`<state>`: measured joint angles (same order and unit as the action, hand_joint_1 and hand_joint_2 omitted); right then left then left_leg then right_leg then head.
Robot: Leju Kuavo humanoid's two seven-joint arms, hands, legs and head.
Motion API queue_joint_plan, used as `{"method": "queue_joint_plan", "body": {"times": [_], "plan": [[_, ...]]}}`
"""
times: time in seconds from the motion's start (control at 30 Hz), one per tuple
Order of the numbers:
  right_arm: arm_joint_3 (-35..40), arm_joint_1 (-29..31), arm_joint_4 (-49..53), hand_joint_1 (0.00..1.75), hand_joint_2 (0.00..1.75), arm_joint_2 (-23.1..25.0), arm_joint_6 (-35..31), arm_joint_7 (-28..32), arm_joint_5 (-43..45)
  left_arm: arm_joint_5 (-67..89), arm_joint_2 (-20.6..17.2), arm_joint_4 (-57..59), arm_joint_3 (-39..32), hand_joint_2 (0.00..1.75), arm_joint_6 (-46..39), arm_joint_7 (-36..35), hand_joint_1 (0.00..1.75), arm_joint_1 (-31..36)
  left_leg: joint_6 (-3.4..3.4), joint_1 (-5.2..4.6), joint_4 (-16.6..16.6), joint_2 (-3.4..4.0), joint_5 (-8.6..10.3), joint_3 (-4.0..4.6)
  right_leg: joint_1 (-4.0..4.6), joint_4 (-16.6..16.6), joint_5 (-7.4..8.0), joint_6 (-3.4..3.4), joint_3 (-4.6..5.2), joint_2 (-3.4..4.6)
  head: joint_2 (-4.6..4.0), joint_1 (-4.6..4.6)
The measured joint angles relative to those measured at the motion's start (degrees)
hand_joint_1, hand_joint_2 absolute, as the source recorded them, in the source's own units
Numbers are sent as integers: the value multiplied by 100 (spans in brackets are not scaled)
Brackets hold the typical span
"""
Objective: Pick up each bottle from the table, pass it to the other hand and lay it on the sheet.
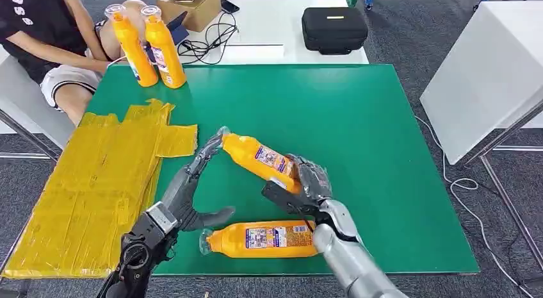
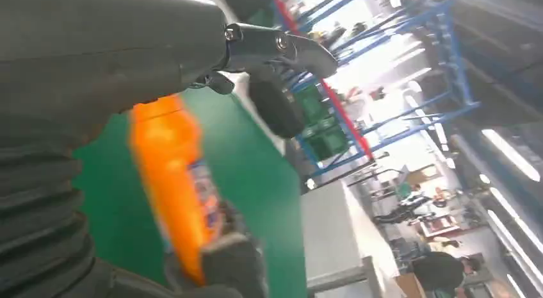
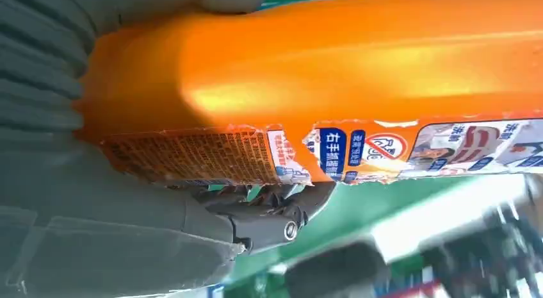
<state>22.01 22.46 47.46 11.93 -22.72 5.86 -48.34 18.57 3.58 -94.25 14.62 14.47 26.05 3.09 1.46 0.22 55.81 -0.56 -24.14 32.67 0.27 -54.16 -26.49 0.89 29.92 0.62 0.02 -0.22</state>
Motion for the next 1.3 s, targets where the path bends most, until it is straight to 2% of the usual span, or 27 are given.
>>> {"method": "queue_joint_plan", "body": {"times": [0.1,0.23,0.37,0.43,0.57,0.73,1.3], "plan": [[-131,-577,917,175,175,7,-396,346,344,-293,20,-39,0,175,46,-439,0,-46,0,0,0,0,-1,1,-1,1,0,-1,2,0,0,0],[-256,-1193,1877,175,175,90,-850,1034,1047,-676,105,-35,26,175,0,-682,0,-17,0,0,0,4,0,2,0,1,0,-1,5,0,0,-2],[-297,-1588,2388,175,175,186,-1385,1803,1502,-1010,160,72,127,175,-2,-802,0,169,0,0,0,3,0,0,0,1,1,-1,2,0,0,0],[-297,-1717,2539,175,175,225,-1477,1943,1558,-1044,184,125,168,175,-9,-815,0,232,0,0,0,4,0,-1,0,1,1,-1,3,2,0,0],[-297,-1861,2718,175,175,243,-1621,2149,1516,-1213,223,243,232,175,-18,-819,0,327,0,0,0,4,0,-1,0,1,1,-1,3,1,0,0],[-330,-1968,2779,175,175,442,-1691,2656,714,-1604,271,564,348,175,-11,-808,0,619,0,0,0,5,0,-1,0,1,1,-1,3,1,0,0],[-511,-1947,2698,175,175,688,-1709,2850,233,-1932,339,955,641,175,105,-767,0,888,0,0,0,5,0,0,-2,1,1,0,3,1,0,0]]}}
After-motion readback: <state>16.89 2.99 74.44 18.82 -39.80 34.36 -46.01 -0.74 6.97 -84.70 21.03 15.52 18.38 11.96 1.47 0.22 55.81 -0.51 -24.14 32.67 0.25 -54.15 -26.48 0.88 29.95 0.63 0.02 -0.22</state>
